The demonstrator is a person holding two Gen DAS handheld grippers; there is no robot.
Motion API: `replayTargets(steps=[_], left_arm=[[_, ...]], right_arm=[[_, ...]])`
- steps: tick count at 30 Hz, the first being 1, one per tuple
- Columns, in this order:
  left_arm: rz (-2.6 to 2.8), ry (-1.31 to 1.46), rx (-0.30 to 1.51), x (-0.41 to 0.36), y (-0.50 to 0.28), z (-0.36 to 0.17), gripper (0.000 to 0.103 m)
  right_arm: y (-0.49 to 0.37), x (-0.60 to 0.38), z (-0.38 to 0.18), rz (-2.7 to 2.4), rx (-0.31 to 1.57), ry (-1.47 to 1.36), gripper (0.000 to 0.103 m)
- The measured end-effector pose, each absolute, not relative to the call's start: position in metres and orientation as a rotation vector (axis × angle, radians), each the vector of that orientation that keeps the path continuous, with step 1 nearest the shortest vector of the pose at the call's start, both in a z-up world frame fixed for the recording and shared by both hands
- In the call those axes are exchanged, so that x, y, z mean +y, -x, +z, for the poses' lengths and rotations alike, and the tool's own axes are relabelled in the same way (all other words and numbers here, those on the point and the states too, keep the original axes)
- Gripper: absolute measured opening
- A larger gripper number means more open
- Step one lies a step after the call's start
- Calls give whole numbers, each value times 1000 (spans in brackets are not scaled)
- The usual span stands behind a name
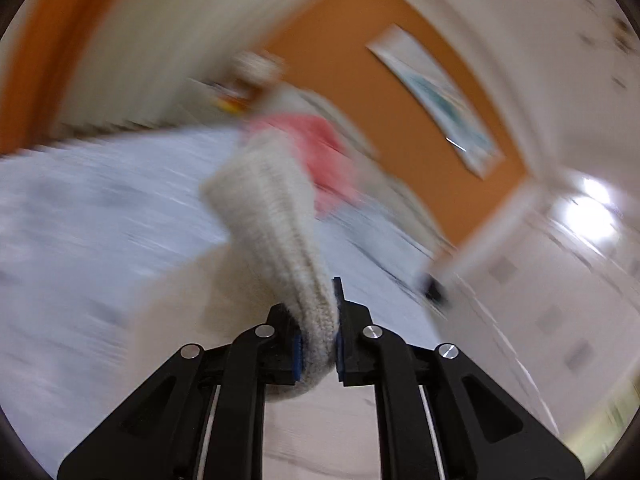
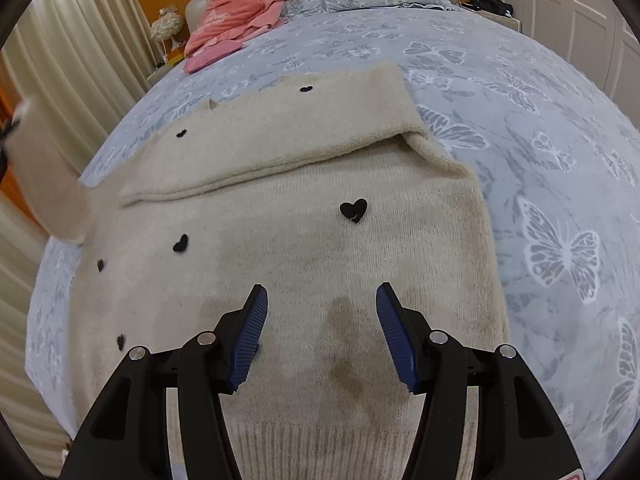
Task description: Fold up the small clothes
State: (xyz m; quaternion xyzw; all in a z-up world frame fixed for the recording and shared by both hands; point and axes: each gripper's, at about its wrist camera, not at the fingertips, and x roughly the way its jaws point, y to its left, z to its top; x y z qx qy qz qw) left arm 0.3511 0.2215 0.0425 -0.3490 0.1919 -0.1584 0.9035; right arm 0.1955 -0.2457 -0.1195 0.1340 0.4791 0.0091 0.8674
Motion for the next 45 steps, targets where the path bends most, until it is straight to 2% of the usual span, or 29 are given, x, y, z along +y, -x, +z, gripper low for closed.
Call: replayTargets(steps=[1, 3, 4, 5, 8, 11, 14, 19, 23, 24, 25, 26, 34, 36, 40, 45], left_arm=[[-391, 718, 422, 186, -354, 43, 14], [-485, 688, 521, 104, -359, 26, 30], [-482, 658, 584, 70, -360, 12, 59], [-459, 622, 660, 32, -354, -9, 75], [-476, 642, 819, -18, -327, -64, 79], [-429, 769, 879, 0, -305, -97, 83], [-313, 877, 838, 46, -303, -106, 88], [-70, 1039, 745, 139, -322, -107, 89], [31, 1113, 708, 174, -329, -115, 90], [43, 1132, 712, 177, -331, -121, 90], [52, 1141, 717, 182, -337, -125, 90], [69, 1150, 723, 182, -332, -130, 90], [65, 1137, 712, 201, -346, -138, 90], [75, 1121, 733, 200, -350, -145, 90], [109, 1098, 752, 191, -355, -151, 90], [54, 1127, 752, 175, -345, -133, 90]], right_arm=[[-195, -248, -118, 20, 999, -291, 56], [-195, -253, -115, 17, 990, -295, 56], [-195, -255, -115, 16, 988, -292, 57], [-195, -259, -114, 13, 988, -286, 58], [-203, -273, -110, 15, 993, -283, 60], [-224, -279, -100, 60, 970, -278, 65], [-267, -275, -100, 161, 982, -351, 67], [-348, -250, -118, 242, 1025, -475, 67], [-399, -220, -151, 256, 1127, -560, 66], [-404, -214, -157, 265, 1144, -581, 54], [-407, -206, -160, 272, 1145, -580, 38], [-410, -198, -158, 293, 1147, -565, 10], [-391, -225, -41, 307, 789, -388, 8], [-394, -250, -53, 199, 828, -319, 8], [-400, -290, -121, 113, 1030, -376, 8], [-391, -294, -114, 149, 990, -377, 8]])
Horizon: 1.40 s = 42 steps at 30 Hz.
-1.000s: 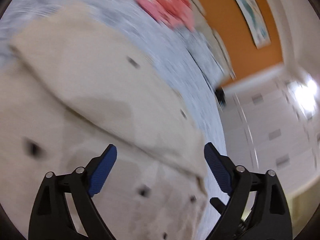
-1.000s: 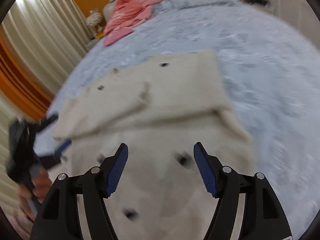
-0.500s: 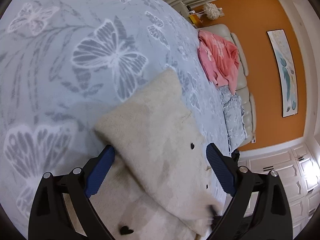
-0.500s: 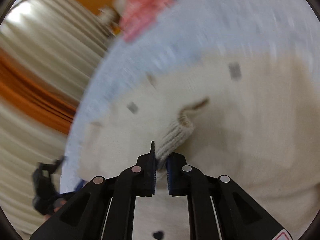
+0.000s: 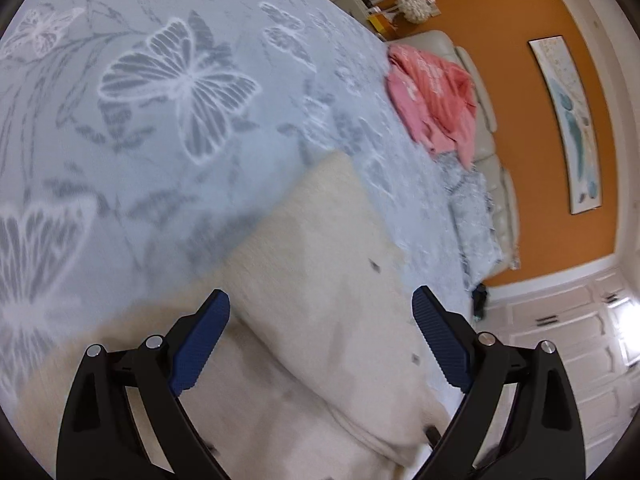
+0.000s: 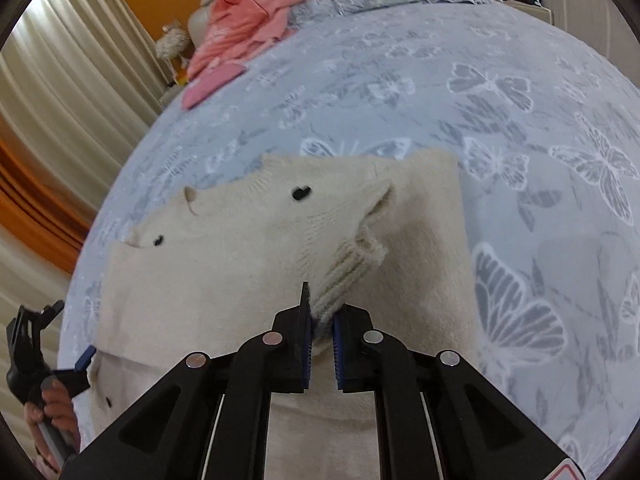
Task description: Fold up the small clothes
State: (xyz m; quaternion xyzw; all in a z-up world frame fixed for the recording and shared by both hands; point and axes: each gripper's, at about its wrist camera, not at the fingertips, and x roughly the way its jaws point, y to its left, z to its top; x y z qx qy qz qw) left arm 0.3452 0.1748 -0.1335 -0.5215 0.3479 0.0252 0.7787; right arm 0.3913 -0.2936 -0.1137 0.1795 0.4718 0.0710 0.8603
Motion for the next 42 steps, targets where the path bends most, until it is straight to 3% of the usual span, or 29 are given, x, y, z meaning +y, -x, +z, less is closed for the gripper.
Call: replayTargets(steps=[6, 7, 8, 10, 11, 14, 16, 19, 22, 26, 29, 36, 42], left_arm=[[22, 1233, 823, 152, -346, -152, 88], [52, 1219, 829, 151, -351, -155, 73], [71, 1209, 826, 153, -356, -160, 52], [135, 1198, 841, 160, -363, -167, 33], [158, 1193, 838, 165, -365, -169, 25], [167, 1076, 859, 165, -370, -168, 19], [163, 1021, 880, 162, -372, -171, 19], [156, 974, 866, 159, -372, -171, 20], [134, 927, 874, 156, -371, -164, 24], [48, 892, 871, 158, -341, -146, 65], [39, 761, 869, 164, -286, -127, 79], [22, 795, 1000, 173, -171, -144, 85], [-10, 995, 1044, 156, -130, -163, 93]], right_arm=[[-401, -287, -102, 191, 971, -388, 9], [-399, -286, -99, 196, 961, -394, 9], [-396, -288, -91, 203, 940, -401, 9], [-391, -293, -84, 203, 913, -397, 8], [-388, -299, -86, 185, 909, -386, 8], [-389, -320, -130, 103, 1023, -388, 8], [-389, -326, -157, 90, 1092, -398, 7], [-386, -329, -153, 98, 1053, -460, 10], [-372, -338, -138, 95, 1024, -506, 21], [-309, -354, -116, 70, 980, -464, 49], [-243, -366, -118, 52, 1025, -426, 51], [-111, -369, -153, 104, 1219, -606, 52], [-108, -335, -174, 236, 1273, -764, 59]])
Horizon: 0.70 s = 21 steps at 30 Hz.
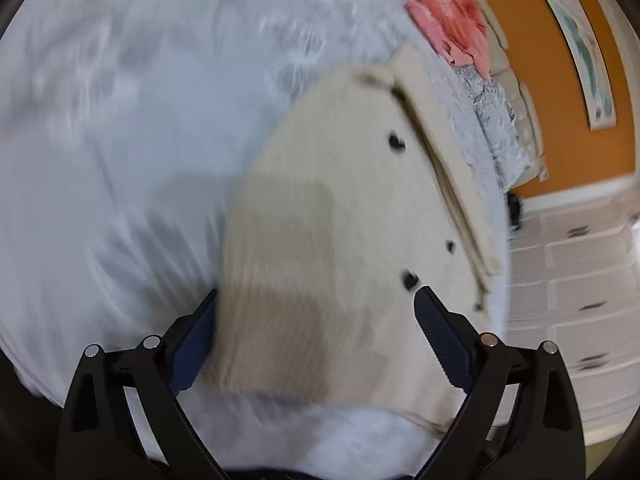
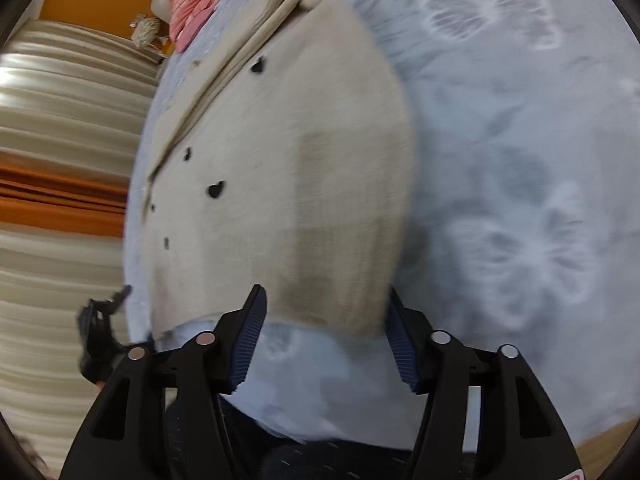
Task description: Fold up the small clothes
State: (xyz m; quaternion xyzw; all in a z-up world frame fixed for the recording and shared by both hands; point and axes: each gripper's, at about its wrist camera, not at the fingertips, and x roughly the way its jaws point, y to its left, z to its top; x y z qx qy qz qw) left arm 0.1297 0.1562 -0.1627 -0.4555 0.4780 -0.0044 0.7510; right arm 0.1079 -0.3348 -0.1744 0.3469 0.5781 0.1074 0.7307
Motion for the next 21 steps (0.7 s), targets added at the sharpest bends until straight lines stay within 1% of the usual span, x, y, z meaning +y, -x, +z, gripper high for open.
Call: replayTargets(steps=[1, 2, 3, 4, 5, 6, 7, 9, 14, 17, 21], left_arm=[[-3, 999, 1031, 153, -129, -164, 93], [8, 994, 1030, 151, -129, -164, 92], [24, 997, 1037, 150, -130, -164, 90], [35, 1007, 1038, 149, -131, -162, 68], [7, 1041, 1050, 148, -133, -162, 25], [-7, 1077, 1081, 148, -135, -165, 8], [-11, 1158, 1088, 153, -130, -168, 10], [-3, 1189, 1047, 158, -120, -156, 10], [-64, 1071, 966, 165, -82, -99, 7], [-108, 1042, 953, 170, -52, -79, 7], [-134, 1020, 986, 172, -6, -68, 7]], right_arm=[[-111, -331, -175, 238, 1267, -775, 59], [-116, -328, -177, 233, 1256, -791, 52], [-118, -327, -178, 228, 1242, -810, 16], [-122, -326, -178, 233, 1231, -836, 12], [-122, -324, -173, 227, 1208, -869, 11], [-120, -325, -165, 221, 1173, -875, 10], [-117, -323, -156, 224, 1148, -870, 10], [-104, -326, -128, 228, 1081, -850, 9], [-53, -349, -74, 214, 949, -853, 5], [-18, -360, -58, 200, 926, -822, 4], [27, -365, -57, 199, 942, -817, 4]])
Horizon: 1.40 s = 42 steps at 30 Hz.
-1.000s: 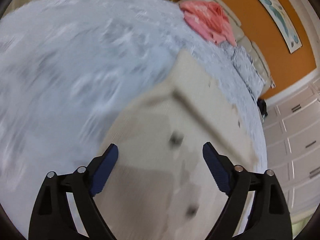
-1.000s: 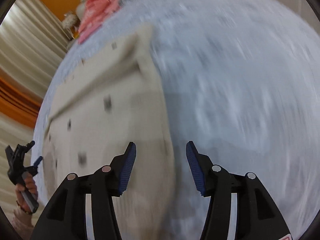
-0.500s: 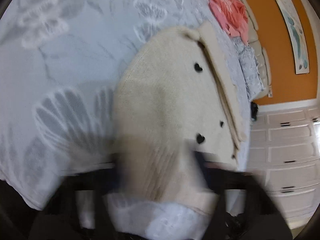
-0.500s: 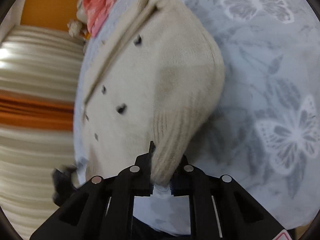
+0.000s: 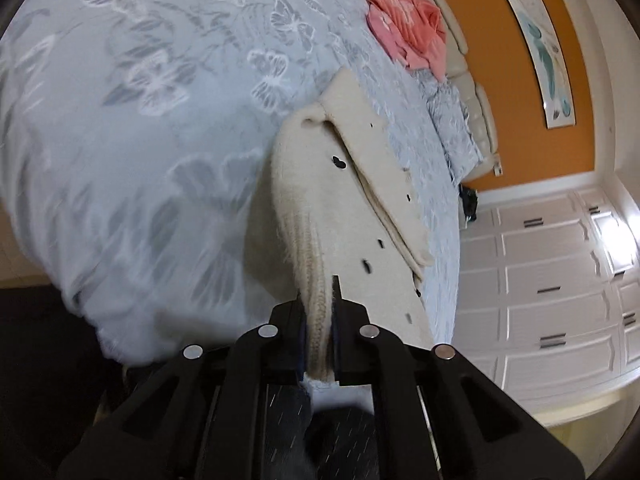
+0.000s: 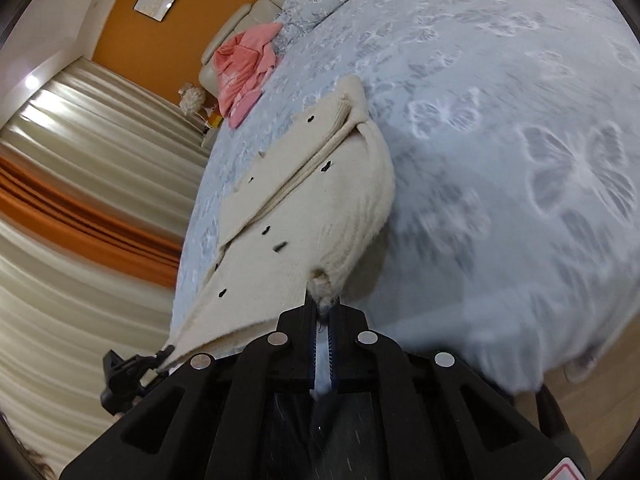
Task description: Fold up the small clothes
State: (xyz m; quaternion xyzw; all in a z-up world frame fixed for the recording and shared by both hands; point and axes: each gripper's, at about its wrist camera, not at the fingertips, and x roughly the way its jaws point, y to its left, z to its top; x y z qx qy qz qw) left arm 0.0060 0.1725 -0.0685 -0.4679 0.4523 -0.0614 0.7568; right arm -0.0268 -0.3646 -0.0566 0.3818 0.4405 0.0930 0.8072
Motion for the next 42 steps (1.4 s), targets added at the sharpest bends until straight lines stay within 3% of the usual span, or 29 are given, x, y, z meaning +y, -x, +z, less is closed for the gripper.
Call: replayTargets(steps=[9, 16, 21, 26, 35, 42], left_arm=[[-141, 1074, 994, 186, 122, -32, 5], [-164, 1049, 913, 178, 142, 25, 4], [-225, 1018, 786, 178, 79, 59, 4], [-190, 957, 754, 168, -22, 55, 4], [-65, 861, 833, 144, -192, -4, 4], [49, 769, 952, 132, -268, -80, 4]], right_arm=[[149, -367, -40, 182, 999, -852, 4], [176, -365, 1, 184, 932, -889, 4], [121, -386, 48, 208, 782, -799, 4], [10, -407, 53, 191, 714, -755, 4], [-174, -408, -15, 128, 839, -753, 4], [-246, -404, -92, 51, 993, -738, 4]])
